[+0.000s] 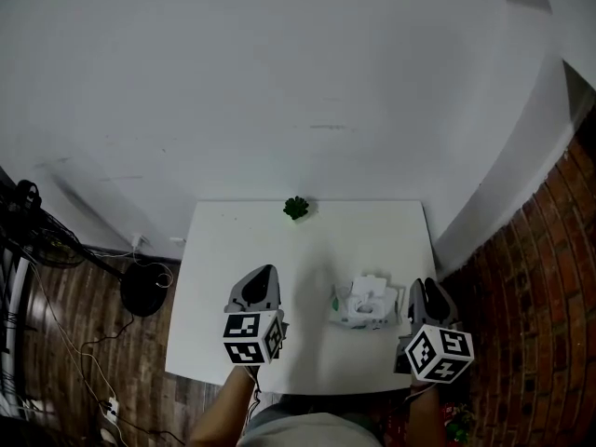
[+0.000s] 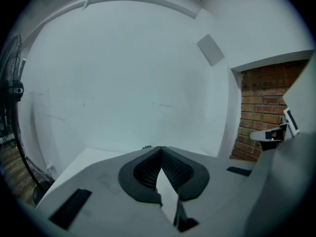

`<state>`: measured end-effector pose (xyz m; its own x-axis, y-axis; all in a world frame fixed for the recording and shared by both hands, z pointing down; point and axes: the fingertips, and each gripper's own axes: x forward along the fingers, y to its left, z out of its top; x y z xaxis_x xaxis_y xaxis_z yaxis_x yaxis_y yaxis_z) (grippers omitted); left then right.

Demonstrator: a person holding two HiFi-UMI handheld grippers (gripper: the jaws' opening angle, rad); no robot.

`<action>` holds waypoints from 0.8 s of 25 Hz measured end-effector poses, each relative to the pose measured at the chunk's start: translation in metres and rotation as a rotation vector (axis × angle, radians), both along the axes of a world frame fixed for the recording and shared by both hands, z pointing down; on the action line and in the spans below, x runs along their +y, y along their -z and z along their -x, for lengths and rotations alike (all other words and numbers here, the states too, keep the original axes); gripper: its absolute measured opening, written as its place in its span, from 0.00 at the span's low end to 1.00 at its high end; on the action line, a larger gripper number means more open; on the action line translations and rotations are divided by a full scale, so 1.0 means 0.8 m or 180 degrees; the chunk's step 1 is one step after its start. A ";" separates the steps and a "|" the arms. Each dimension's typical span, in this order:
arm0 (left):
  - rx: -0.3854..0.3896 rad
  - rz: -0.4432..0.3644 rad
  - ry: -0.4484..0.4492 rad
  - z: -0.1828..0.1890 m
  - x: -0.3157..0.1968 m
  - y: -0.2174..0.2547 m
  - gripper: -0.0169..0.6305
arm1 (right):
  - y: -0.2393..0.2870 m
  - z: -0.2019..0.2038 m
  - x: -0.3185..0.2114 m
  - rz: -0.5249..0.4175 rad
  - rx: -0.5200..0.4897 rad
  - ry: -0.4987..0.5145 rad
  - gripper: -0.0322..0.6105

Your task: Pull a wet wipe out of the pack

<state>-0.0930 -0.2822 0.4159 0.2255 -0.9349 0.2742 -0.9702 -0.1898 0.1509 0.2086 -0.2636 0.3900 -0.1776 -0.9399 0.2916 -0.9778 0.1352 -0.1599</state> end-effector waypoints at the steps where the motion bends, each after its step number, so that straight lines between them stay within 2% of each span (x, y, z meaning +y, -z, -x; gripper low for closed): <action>1: -0.0009 0.0007 0.0000 0.000 0.001 -0.001 0.03 | -0.002 0.001 0.000 0.0015 0.0000 0.0014 0.19; 11: 0.0000 0.0252 0.0076 0.006 0.018 -0.050 0.03 | -0.048 0.016 0.005 0.0314 0.0075 0.0261 0.19; 20: 0.0058 0.0466 0.0251 0.022 0.038 -0.104 0.03 | -0.101 0.036 0.010 0.0619 0.0400 0.0781 0.19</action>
<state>-0.1103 -0.2515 0.4991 0.1593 -0.9002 0.4054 -0.9780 -0.0879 0.1891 0.1794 -0.2556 0.4712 -0.3430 -0.7982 0.4952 -0.9336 0.3478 -0.0861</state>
